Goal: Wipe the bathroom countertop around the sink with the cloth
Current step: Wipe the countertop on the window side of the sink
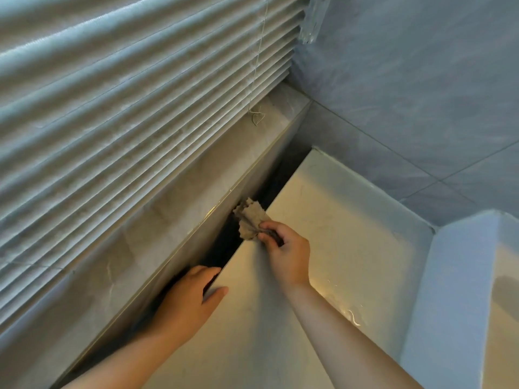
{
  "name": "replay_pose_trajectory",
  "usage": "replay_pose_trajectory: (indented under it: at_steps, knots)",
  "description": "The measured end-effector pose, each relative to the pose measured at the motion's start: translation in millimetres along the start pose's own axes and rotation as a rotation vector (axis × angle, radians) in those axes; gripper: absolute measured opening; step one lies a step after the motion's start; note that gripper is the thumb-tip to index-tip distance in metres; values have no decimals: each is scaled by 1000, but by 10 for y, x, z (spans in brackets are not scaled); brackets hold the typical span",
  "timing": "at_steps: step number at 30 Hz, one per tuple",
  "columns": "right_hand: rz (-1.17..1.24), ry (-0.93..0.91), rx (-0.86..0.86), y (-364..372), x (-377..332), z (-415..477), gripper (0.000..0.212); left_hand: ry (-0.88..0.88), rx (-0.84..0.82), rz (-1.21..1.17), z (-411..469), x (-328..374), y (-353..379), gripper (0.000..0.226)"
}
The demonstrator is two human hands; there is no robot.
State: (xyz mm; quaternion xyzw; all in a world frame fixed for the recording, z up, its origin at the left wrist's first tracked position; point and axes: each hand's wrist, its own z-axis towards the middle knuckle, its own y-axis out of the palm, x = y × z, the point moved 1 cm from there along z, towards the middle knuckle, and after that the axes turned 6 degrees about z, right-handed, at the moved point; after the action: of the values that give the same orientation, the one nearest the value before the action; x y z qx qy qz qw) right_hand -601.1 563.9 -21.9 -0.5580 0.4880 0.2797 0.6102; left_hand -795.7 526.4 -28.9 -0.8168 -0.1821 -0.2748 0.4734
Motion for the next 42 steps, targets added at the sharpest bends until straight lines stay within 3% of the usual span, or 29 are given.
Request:
replay_pose_trajectory:
  at_steps: [4,8,11,17,22,26,31,35,42]
  knots:
    - [91,42,-53,-114,-170,-42,23,2,-24,28,-50,21,17,53]
    - [86,-8,114,-359,-183,147,22,39,-8,78,-100,16,33,61]
    - [2,-7,180,-366,-64,218,20,175,11,191,-154,36,3,61]
    - [-66,-24,2,-158,36,-45,20,262,-8,275,-213,26,-18,62]
    - [-87,-62,9,-58,93,-406,20,274,-9,314,-289,-80,52,67]
    - [-12,29,-56,-89,73,-574,21,277,-21,334,-361,-126,117,67]
    - [155,35,202,-446,-33,-446,30,266,-26,368,-353,-83,138,67]
    - [88,8,356,-802,61,-179,32,265,-38,404,-365,-69,142,68]
    - [-13,61,408,-777,355,-216,21,243,-36,428,-412,-50,168,68]
